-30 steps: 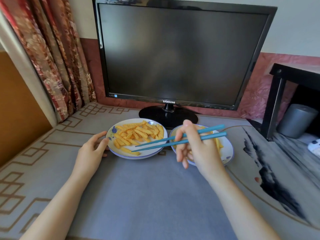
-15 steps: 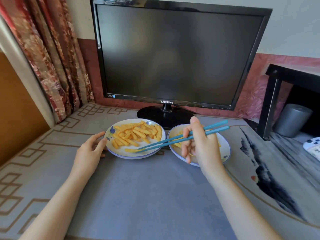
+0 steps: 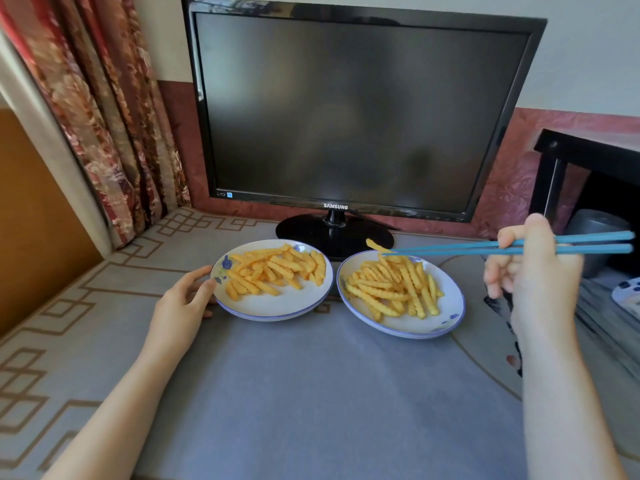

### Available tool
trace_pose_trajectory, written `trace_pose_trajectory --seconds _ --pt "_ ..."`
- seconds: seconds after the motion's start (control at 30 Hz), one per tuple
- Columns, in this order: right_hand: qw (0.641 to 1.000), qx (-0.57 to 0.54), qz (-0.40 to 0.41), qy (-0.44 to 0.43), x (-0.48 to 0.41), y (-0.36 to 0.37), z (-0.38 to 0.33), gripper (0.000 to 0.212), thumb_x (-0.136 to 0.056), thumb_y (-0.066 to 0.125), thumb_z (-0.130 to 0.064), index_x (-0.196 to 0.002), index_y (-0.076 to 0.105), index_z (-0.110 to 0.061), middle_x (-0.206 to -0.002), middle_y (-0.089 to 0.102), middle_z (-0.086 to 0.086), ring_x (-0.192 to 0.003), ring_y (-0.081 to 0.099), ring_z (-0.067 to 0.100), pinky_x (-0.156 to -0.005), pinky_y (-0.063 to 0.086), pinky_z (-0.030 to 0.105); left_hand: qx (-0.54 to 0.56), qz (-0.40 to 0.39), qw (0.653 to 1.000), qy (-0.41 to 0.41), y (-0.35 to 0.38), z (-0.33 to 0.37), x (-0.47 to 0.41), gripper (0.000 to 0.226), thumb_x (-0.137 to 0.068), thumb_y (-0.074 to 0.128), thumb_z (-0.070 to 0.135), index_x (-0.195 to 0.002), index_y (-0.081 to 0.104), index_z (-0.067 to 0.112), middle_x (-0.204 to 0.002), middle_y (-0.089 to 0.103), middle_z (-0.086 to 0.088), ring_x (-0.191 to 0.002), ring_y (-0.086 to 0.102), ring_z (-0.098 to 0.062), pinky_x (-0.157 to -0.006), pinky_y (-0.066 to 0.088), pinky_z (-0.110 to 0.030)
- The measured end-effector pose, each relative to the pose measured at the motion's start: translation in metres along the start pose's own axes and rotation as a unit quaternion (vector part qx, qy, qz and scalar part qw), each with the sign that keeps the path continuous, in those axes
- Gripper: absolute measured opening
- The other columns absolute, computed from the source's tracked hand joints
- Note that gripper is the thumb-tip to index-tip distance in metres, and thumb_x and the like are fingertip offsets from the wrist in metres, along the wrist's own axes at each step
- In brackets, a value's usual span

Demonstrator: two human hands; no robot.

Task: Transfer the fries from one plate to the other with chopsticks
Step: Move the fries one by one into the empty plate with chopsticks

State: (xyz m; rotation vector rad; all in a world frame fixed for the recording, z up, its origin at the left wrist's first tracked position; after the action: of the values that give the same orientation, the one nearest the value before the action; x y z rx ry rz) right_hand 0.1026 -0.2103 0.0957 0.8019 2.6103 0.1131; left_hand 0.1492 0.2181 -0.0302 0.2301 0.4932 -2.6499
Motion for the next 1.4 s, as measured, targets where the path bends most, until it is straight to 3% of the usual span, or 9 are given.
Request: trace_pose_trajectory --seconds 0.2,0.57,1.03,1.23,1.4 --pt "0.997 0.06 -0.035 0.04 -0.012 -0.013 0.011 0.036 -0.095 0.036 -0.024 -0.064 0.048 -0.01 -0.031 0.041 0.008 -0.023 0.026 0.014 -0.03 0.018 0.013 0.006 0.005 1.0 -0.002 0.0 0.004 0.003 0.03 -0.097 0.048 0.016 -0.125 0.058 0.015 -0.094 0.068 -0.003 -0.073 0.06 -0.004 -0.052 0.044 -0.002" --pt "0.998 0.016 -0.057 0.03 -0.004 0.001 0.006 0.039 -0.097 0.037 -0.03 -0.065 0.052 -0.013 -0.033 0.042 0.005 -0.027 0.024 0.014 -0.031 0.017 0.017 -0.005 0.008 1.0 -0.008 -0.002 0.005 0.004 0.032 -0.097 0.048 0.017 -0.127 0.058 0.015 -0.093 0.067 -0.003 -0.069 0.059 -0.008 -0.052 0.042 0.0" --pt "0.956 -0.009 -0.293 0.023 0.073 0.109 0.034 0.042 -0.103 0.034 -0.024 -0.069 0.052 -0.006 -0.043 0.052 0.014 -0.029 0.038 0.018 -0.035 0.03 0.016 0.0 0.005 1.0 -0.006 0.0 0.002 0.002 0.03 -0.097 0.047 0.017 -0.125 0.058 0.015 -0.092 0.068 -0.004 -0.073 0.06 -0.007 -0.053 0.043 -0.001" --pt "0.94 -0.023 -0.34 0.015 0.091 0.129 0.044 0.039 -0.103 0.035 -0.022 -0.077 0.053 0.0 -0.057 0.05 0.034 -0.033 0.045 0.01 -0.036 0.03 0.015 0.011 0.001 1.0 -0.004 0.0 -0.003 -0.001 0.031 -0.097 0.048 0.016 -0.126 0.058 0.015 -0.094 0.068 -0.003 -0.079 0.061 -0.003 -0.053 0.047 -0.004" --pt "0.946 -0.012 -0.324 0.029 0.091 0.132 0.054 0.043 -0.103 0.036 -0.028 -0.071 0.056 -0.008 -0.048 0.052 0.018 -0.033 0.041 0.018 -0.036 0.03 0.02 0.004 0.003 1.0 -0.002 0.0 -0.003 -0.002 0.031 -0.097 0.048 0.017 -0.126 0.058 0.016 -0.094 0.069 -0.002 -0.079 0.061 -0.003 -0.053 0.047 -0.004"
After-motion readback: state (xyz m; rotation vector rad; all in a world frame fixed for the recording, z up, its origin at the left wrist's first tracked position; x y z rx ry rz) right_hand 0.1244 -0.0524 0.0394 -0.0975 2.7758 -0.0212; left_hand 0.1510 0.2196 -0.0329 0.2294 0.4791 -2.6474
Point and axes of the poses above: each hand's wrist, its own x-axis away from the middle knuckle, its own y-axis out of the palm, z = x × y, the point moved 8 cm from there along -x, towards the middle knuckle
